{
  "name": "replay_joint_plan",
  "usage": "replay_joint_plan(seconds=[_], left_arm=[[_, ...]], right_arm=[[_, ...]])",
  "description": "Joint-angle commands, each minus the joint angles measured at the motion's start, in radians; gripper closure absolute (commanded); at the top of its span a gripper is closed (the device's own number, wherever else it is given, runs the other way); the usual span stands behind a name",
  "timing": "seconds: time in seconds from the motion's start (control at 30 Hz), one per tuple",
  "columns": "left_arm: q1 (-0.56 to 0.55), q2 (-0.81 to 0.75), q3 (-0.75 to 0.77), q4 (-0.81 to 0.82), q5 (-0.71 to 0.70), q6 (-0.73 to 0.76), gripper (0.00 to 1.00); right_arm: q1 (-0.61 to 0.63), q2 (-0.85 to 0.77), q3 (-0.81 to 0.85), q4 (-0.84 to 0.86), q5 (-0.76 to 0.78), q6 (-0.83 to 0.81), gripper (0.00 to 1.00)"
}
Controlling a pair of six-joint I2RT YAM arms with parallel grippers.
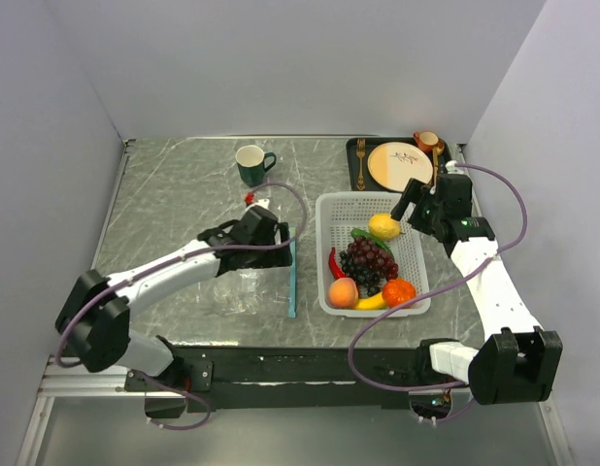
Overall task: Place the food in the zip-top bag and seal the zipper
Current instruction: Pick up the zipper food storage bag at the center of the board.
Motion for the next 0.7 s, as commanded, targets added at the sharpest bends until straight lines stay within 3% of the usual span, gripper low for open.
replay_joint_plan(seconds=[0.0, 0.17, 0.47, 0.67], left_arm=[[-0.041, 0.078, 0.071, 0.026, -0.044, -0.065, 0.18], [-0.093, 0.179, 0.135, 0.017, -0.066, -0.071, 0.19], [-0.104, 0.315, 0.217, -0.072, -0.122, -0.100, 0.38], [-0.119, 0.367, 0.227, -0.087, -0.141, -0.092, 0.42]], right_arm=[[-0.002, -0.012, -0.001, 0.000, 0.026, 0.007, 0.00], [-0.004, -0.001, 0.008, -0.017, 0.030, 0.008, 0.00], [-0.002, -0.015, 0.021, -0.034, 0.058, -0.004, 0.00], [-0.004, -0.024, 0.009, -0.027, 0.044, 0.010, 0.00]])
